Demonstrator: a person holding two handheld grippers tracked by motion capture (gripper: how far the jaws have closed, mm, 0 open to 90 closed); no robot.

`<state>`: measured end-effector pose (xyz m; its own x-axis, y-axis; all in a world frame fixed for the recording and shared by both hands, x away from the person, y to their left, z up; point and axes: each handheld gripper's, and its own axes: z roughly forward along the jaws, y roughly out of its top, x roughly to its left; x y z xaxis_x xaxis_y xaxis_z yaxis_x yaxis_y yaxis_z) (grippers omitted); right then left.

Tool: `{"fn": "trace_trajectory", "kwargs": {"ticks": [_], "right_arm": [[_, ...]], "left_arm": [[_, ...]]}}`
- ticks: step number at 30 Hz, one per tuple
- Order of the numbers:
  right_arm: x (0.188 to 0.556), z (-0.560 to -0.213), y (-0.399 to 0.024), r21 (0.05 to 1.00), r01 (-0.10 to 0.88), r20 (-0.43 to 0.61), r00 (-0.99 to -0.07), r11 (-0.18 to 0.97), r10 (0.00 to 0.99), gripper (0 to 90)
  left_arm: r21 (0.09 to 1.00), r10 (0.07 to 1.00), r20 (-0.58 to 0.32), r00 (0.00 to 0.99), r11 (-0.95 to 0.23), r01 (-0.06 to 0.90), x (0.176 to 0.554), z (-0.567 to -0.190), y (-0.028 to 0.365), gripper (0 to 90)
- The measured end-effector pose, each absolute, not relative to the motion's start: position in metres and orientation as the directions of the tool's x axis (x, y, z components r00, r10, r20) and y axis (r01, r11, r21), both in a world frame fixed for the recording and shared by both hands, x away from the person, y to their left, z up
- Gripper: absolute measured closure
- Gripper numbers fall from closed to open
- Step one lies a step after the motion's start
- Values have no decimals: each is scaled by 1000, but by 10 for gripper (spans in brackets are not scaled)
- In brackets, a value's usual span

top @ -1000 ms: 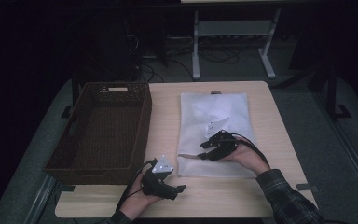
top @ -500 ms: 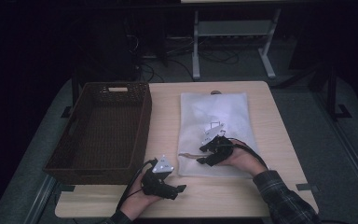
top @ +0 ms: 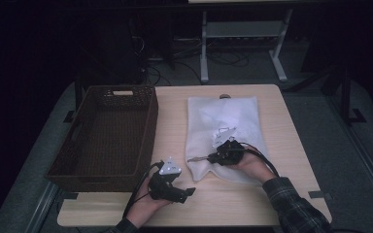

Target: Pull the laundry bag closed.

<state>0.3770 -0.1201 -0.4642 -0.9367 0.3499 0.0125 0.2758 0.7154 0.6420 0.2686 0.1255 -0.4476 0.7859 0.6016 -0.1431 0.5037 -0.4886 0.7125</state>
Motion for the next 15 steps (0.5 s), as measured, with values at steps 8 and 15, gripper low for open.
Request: {"fn": "trace_trajectory", "kwargs": {"ticks": [8,15], "right_arm": [[377,-456,-125,659,295,44,-933,691,357,832],[377,-446,-134,702,304,69,-929,644,363,832]], "left_arm": [[731,645,-113,756,-461,503,284,-435,117,173],[730,664,-116,738,-447,516,306,-434,108,174]]}}
